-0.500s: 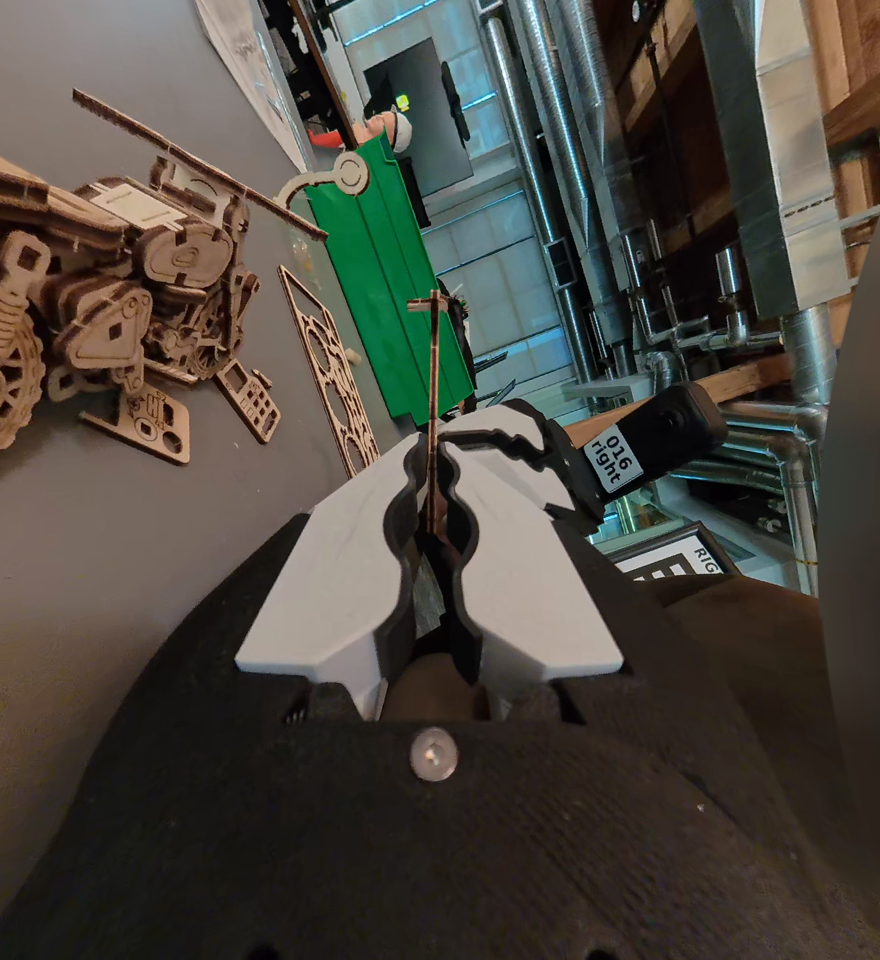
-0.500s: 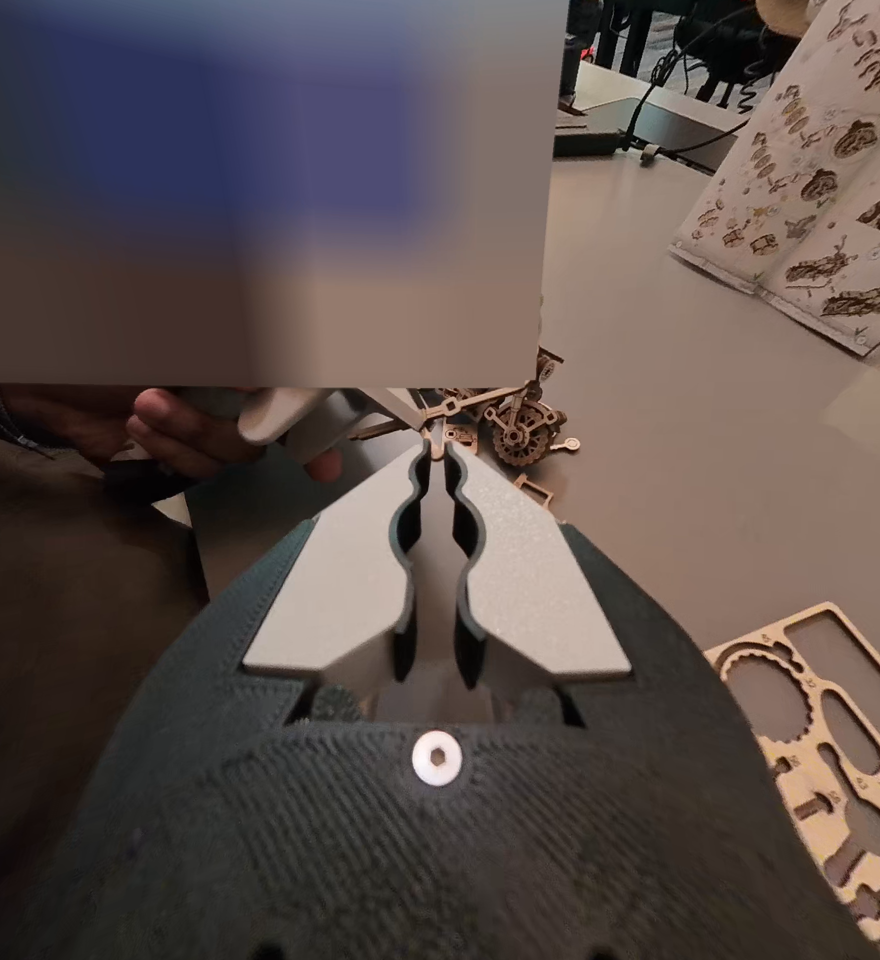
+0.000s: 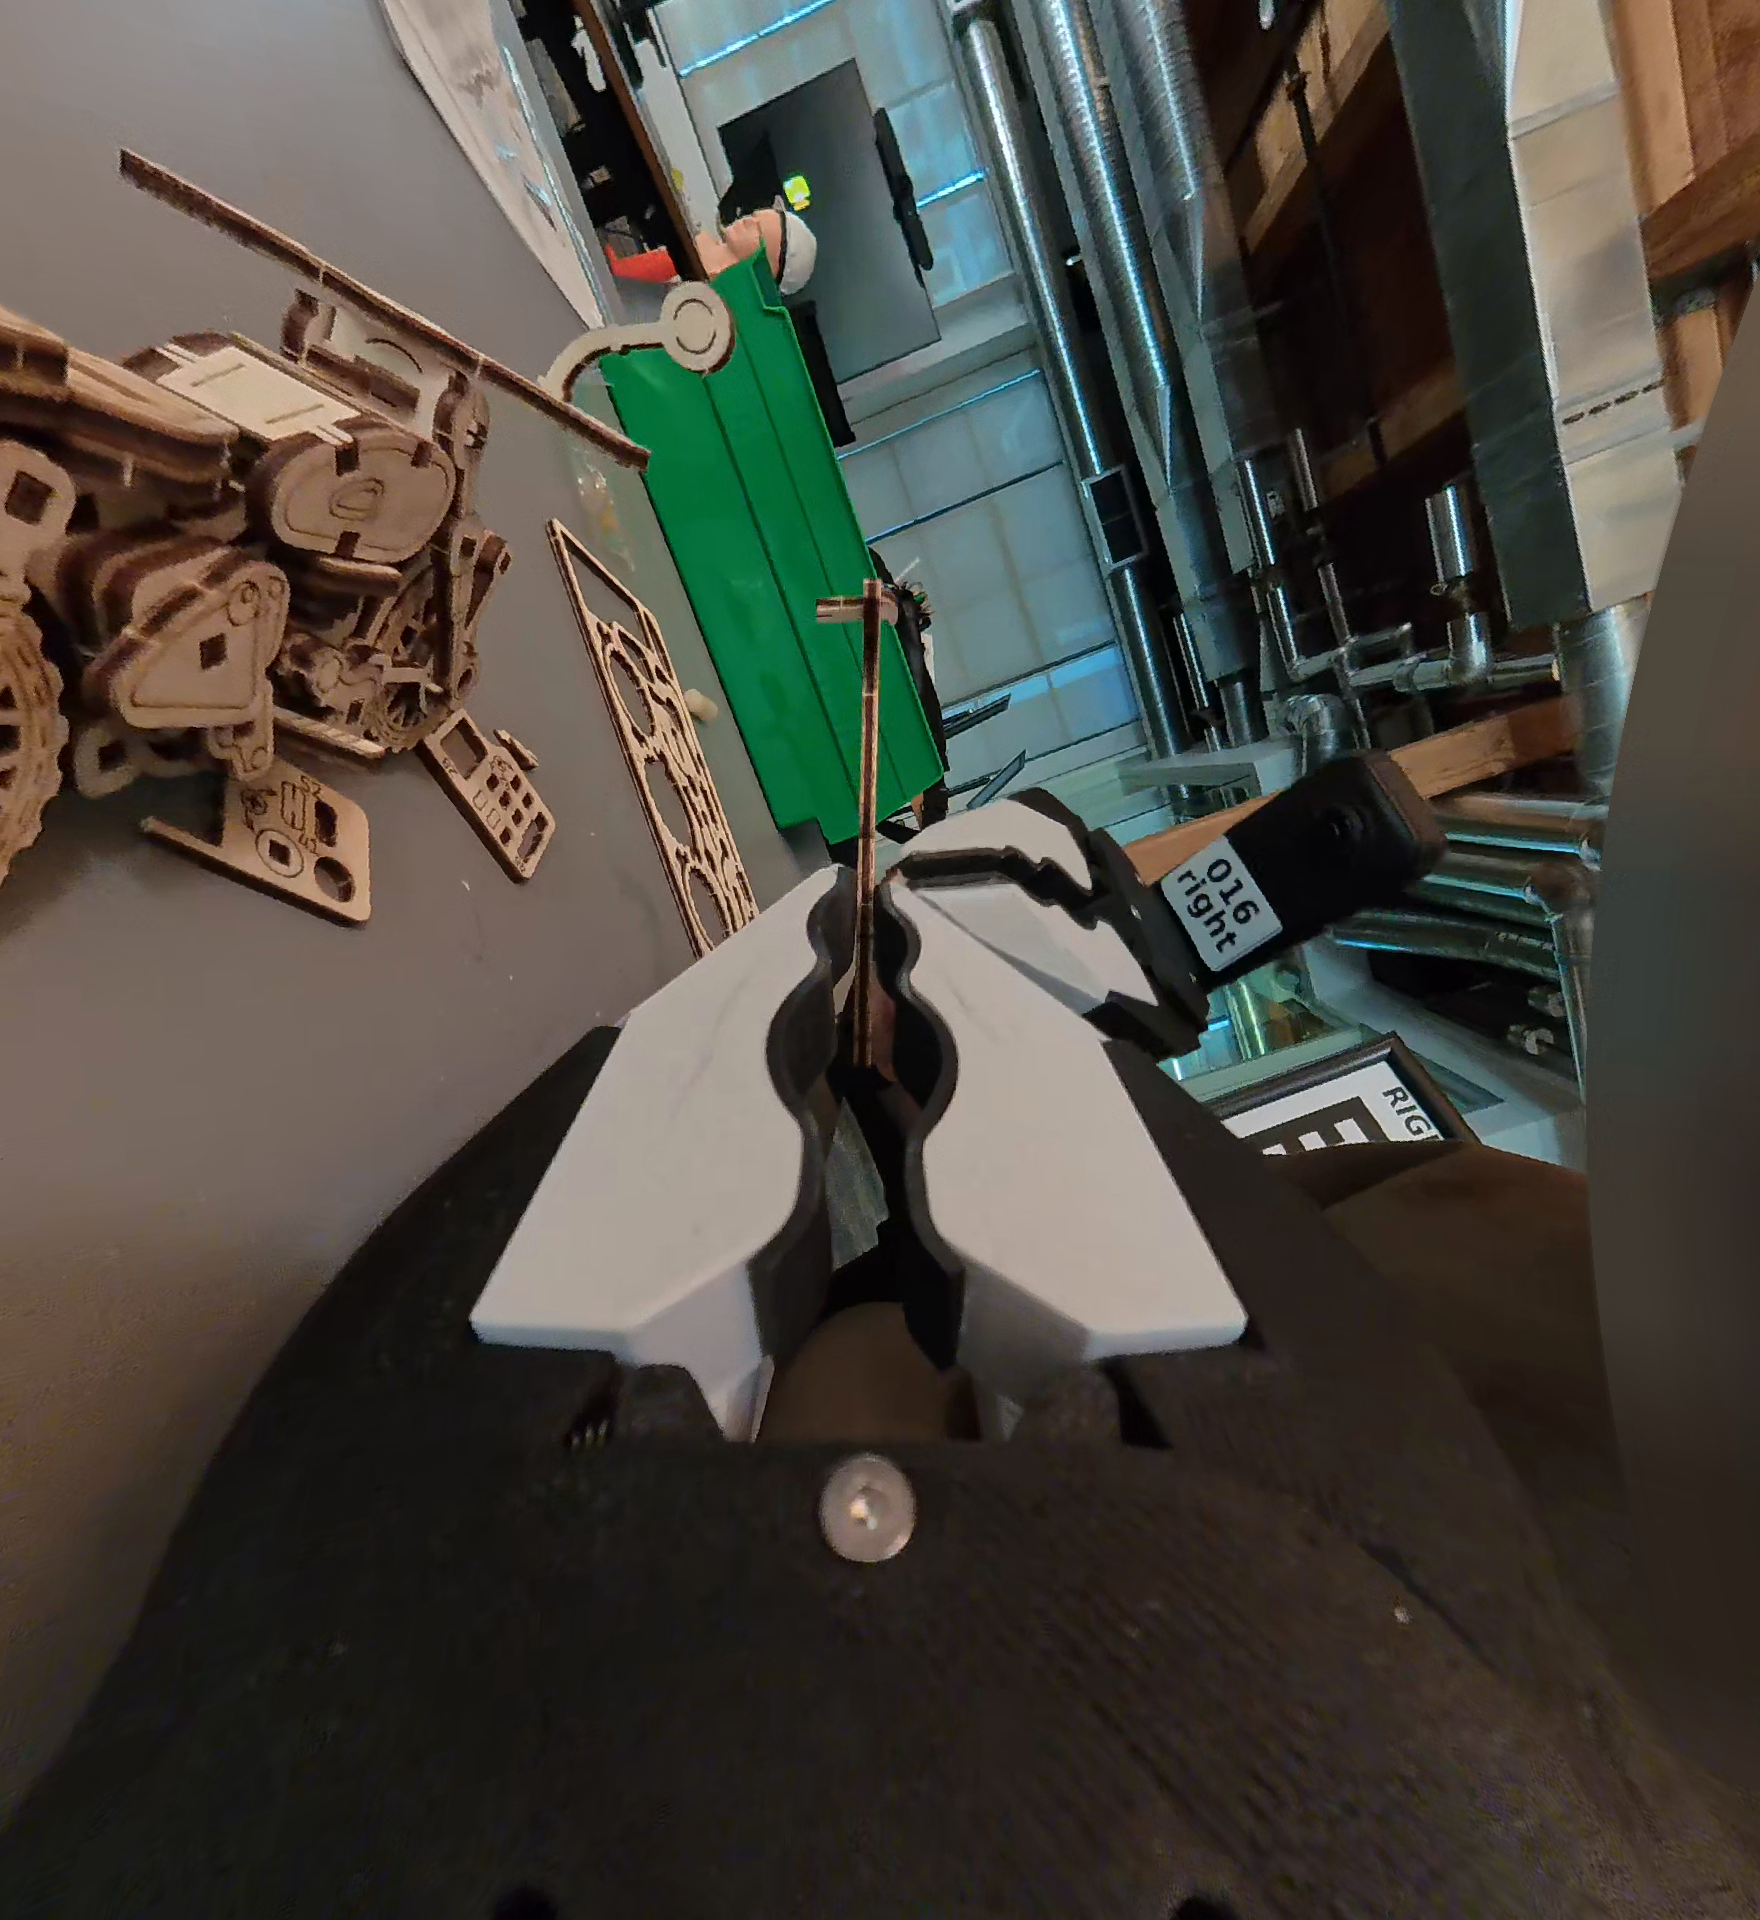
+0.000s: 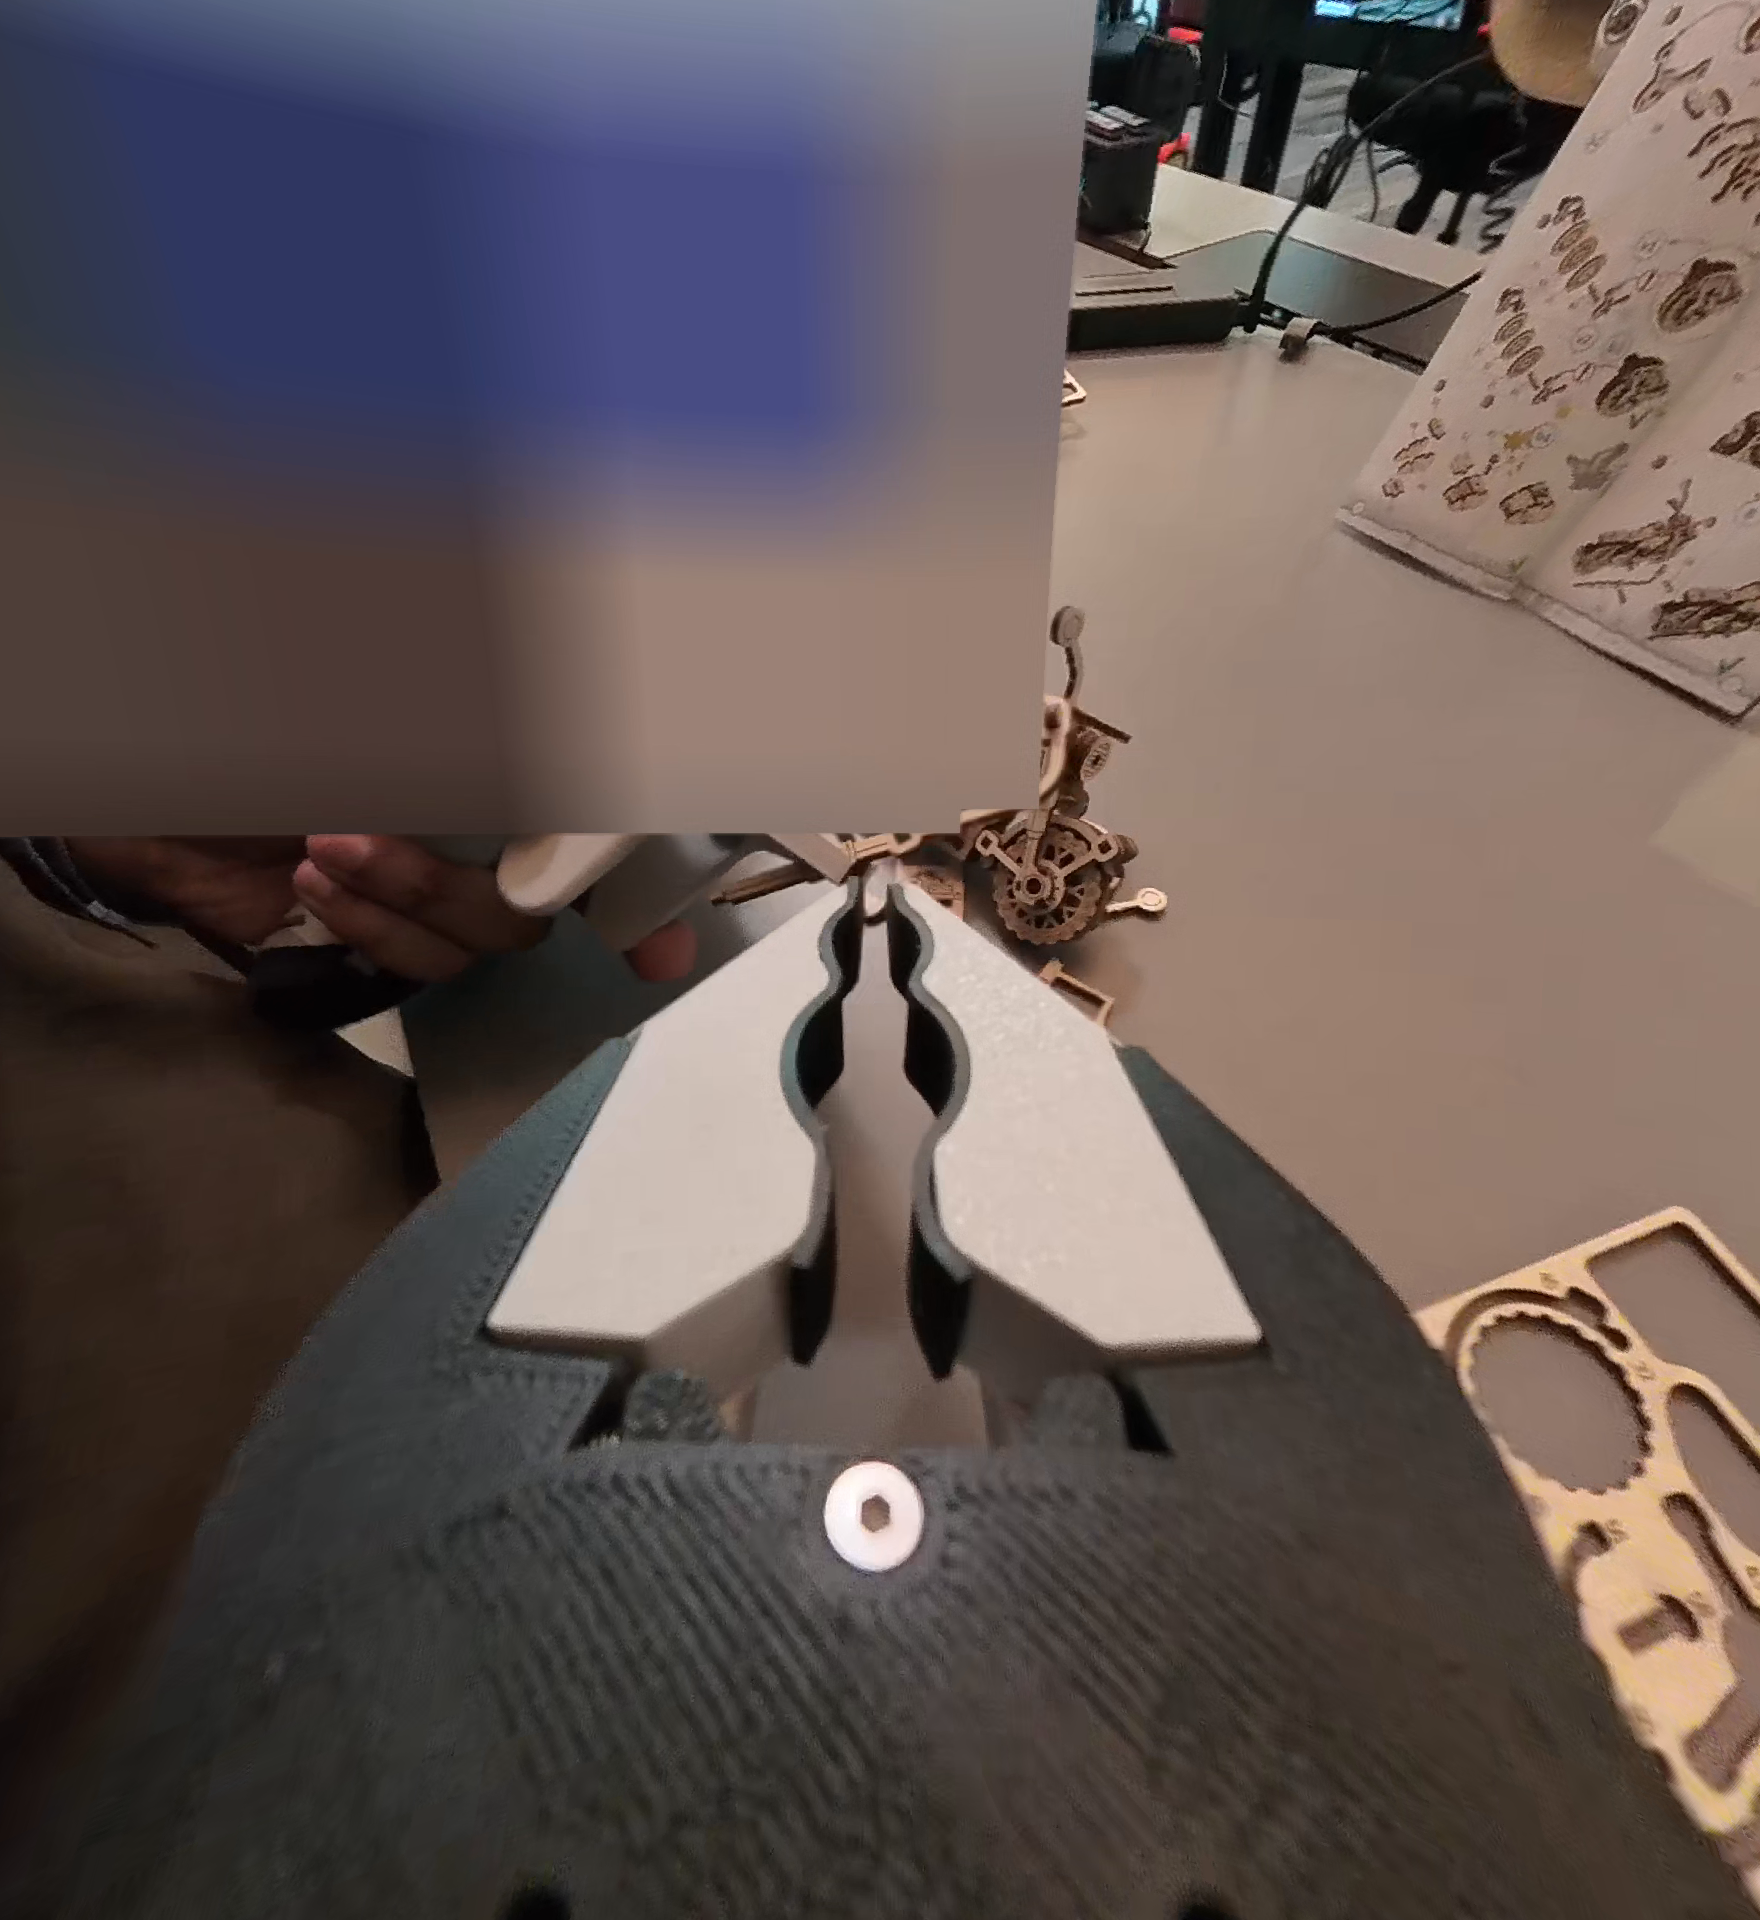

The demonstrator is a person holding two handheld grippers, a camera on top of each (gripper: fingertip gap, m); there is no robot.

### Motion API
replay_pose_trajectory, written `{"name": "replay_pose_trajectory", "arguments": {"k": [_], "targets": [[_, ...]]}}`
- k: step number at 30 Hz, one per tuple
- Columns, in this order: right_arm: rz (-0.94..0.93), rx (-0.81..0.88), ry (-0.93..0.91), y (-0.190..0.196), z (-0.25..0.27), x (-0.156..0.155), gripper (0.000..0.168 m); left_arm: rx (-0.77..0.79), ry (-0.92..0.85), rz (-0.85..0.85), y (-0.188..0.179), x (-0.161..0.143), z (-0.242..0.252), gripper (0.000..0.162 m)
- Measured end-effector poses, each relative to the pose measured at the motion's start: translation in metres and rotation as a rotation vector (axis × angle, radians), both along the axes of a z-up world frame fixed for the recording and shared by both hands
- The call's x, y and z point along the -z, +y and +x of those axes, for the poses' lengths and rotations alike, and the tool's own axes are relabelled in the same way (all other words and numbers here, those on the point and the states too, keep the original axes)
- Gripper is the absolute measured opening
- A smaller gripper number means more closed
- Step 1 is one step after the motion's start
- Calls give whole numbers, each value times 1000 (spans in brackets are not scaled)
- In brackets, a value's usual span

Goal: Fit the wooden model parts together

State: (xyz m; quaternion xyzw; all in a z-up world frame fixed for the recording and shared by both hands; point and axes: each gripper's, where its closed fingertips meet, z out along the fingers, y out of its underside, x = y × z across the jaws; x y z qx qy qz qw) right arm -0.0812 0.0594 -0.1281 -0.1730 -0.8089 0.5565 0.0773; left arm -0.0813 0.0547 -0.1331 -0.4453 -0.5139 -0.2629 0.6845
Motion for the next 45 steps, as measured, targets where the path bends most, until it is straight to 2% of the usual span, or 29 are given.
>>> {"name": "replay_pose_trajectory", "arguments": {"k": [1,6,12,15,19,23,26,29,33,37,40,45], "targets": [[-18,2,-25,1,-1,-1,2,0,3,-3,0,0,0,0],[-117,57,-187,11,-12,-4,2,-42,37,-64,-5,1,-4,0],[-368,61,-466,10,-15,-14,0,-124,262,-406,-8,4,-7,0],[-423,39,-571,4,-11,-11,0,-160,364,-526,-8,1,-7,0],[-357,63,-511,14,-20,-5,0,-199,300,-507,-19,6,-15,0],[-252,90,-431,20,-25,6,0,-314,267,-490,-51,1,-32,0],[-72,75,-384,7,-17,30,6,-344,334,-564,-58,-4,-35,0],[159,73,-303,-5,-13,59,12,-325,347,-567,-52,-3,-30,0],[323,95,-201,-17,-18,74,15,-301,322,-550,-48,1,-29,0],[323,109,-237,-25,-21,79,17,-283,306,-561,-50,5,-30,0],[320,116,-258,-24,-24,80,3,-231,283,-570,-42,12,-26,0],[289,78,-314,-13,-20,77,2,-127,275,-593,-26,20,-14,0]]}}
